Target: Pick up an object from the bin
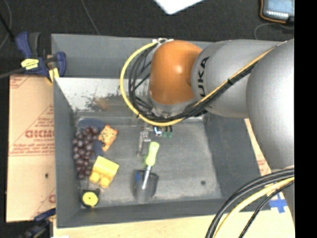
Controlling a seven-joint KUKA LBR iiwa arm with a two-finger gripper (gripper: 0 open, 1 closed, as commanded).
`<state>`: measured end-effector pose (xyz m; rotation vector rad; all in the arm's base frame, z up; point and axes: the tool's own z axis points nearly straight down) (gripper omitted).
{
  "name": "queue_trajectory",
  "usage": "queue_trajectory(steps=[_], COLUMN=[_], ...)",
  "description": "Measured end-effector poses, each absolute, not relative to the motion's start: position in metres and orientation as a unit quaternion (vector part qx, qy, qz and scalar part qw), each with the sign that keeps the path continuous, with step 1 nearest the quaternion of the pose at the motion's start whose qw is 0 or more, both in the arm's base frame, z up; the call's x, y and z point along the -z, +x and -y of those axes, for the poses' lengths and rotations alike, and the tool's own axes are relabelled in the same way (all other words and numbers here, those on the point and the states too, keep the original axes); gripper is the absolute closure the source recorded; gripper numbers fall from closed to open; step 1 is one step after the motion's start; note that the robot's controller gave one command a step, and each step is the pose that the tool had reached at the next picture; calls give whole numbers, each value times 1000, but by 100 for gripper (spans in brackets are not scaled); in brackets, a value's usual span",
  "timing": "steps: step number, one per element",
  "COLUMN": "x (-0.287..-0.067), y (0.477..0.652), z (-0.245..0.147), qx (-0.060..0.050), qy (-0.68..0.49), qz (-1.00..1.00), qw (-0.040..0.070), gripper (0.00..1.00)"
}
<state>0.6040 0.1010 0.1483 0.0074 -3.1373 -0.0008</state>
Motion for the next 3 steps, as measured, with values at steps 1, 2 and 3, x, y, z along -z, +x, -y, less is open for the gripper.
queue_trajectory(steps=[1,2,3], x=[-153,-113,-87], y=[605,607,614], z=[-101,-124,-172], qx=[1,0,-1], qy=[2,23,73], qz=[1000,1000,997], qw=[-2,-5,-3], gripper=[0,0,0])
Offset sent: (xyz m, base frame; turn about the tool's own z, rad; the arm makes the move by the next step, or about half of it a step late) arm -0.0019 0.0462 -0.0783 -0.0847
